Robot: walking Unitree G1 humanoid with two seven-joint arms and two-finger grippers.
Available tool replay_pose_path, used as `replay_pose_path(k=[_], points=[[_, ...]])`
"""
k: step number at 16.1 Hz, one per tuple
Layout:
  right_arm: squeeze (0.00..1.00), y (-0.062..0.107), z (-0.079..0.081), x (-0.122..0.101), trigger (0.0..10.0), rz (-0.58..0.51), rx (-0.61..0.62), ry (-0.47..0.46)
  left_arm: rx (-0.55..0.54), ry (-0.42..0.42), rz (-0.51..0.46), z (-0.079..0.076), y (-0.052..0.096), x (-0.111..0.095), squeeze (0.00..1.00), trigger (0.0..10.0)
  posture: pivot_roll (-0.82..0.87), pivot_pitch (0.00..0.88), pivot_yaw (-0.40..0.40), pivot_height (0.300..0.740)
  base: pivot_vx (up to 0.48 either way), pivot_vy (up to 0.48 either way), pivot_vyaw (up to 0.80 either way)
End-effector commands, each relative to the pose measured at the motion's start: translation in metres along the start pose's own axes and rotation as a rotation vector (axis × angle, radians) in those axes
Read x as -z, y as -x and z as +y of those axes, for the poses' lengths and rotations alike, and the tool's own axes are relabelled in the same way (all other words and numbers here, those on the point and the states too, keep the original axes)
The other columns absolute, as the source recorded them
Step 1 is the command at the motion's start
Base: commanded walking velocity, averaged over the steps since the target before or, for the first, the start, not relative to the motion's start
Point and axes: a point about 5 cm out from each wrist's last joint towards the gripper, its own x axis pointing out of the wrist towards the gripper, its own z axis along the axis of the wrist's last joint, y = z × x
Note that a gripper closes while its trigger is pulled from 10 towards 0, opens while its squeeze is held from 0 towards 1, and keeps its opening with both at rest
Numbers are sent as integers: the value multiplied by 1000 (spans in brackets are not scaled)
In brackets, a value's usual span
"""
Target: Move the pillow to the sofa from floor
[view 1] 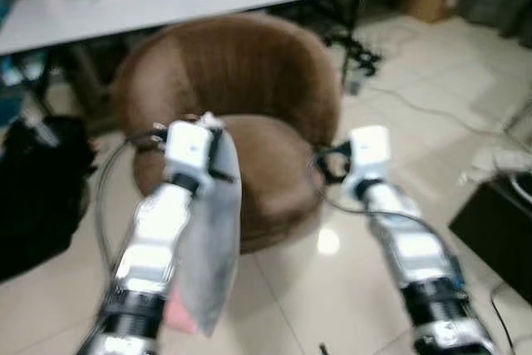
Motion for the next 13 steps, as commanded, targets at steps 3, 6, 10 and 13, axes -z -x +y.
replay_pose_path(k=[3, 6, 10, 13], points=[[0, -2, 4, -4, 10000, -12, -4, -9, -6, -21, -66, 6, -2, -14, 0, 10000, 18, 0, 43, 740, 405, 0, -727], [0, -2, 4, -4, 10000, -13, -7, 3, -7, -20, -65, 6, -2, -14, 0, 10000, 20, 0, 41, 740, 406, 0, 0], [0, -2, 5, -3, 10000, -12, -5, 6, -4, -20, -62, 6, -2, -13, 0, 10000, 21, 0, 41, 740, 412, 0, 0], [0, -2, 4, -3, 10000, -11, -3, 7, -3, -20, -62, 5, -2, -13, 0, 10000, 19, 0, 41, 740, 412, 0, 0]])
